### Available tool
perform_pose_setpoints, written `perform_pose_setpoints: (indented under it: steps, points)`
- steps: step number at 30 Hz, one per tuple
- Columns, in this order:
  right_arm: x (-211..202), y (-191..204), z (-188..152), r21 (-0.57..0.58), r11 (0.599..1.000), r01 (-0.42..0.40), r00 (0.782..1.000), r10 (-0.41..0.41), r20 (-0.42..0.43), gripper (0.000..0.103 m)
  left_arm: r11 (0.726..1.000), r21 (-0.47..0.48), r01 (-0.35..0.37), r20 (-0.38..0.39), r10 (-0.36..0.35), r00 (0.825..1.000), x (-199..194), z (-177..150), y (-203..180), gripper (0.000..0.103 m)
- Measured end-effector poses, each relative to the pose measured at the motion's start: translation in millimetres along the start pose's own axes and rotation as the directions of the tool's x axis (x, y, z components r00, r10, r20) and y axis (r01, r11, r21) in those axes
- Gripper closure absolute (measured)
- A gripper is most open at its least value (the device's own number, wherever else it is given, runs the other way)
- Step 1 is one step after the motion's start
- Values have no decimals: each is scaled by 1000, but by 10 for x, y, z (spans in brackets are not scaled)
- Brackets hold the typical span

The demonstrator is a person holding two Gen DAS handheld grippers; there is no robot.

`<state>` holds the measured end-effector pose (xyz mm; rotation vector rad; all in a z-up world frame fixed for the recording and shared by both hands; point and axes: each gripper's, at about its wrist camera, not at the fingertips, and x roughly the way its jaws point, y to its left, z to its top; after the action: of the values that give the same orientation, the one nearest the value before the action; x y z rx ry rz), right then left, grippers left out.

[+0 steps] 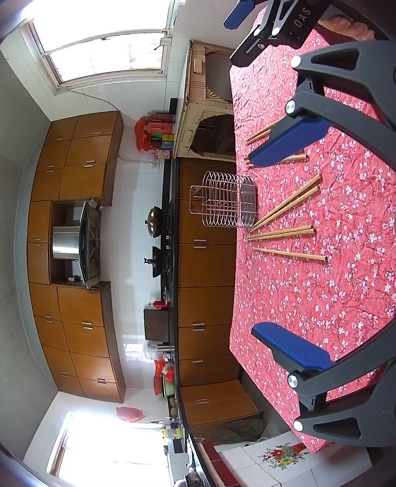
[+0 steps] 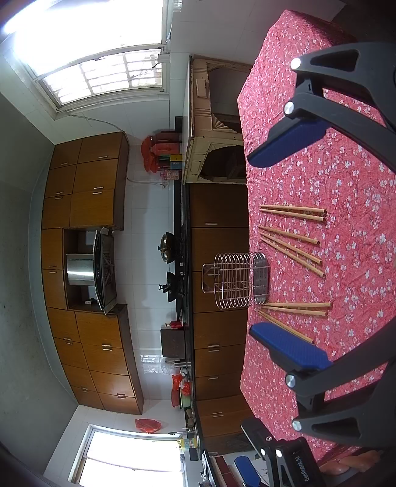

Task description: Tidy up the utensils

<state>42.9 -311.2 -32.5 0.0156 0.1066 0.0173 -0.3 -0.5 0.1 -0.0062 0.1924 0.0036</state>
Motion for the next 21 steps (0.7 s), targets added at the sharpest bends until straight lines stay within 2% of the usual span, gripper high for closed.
perform_pose_setpoints:
  steps: [21]
  points:
    - [23,-18,-21,6,1000,-1,1000,1,-2,4,1000,-1,1,-1,-1,1000,2,0,1,2]
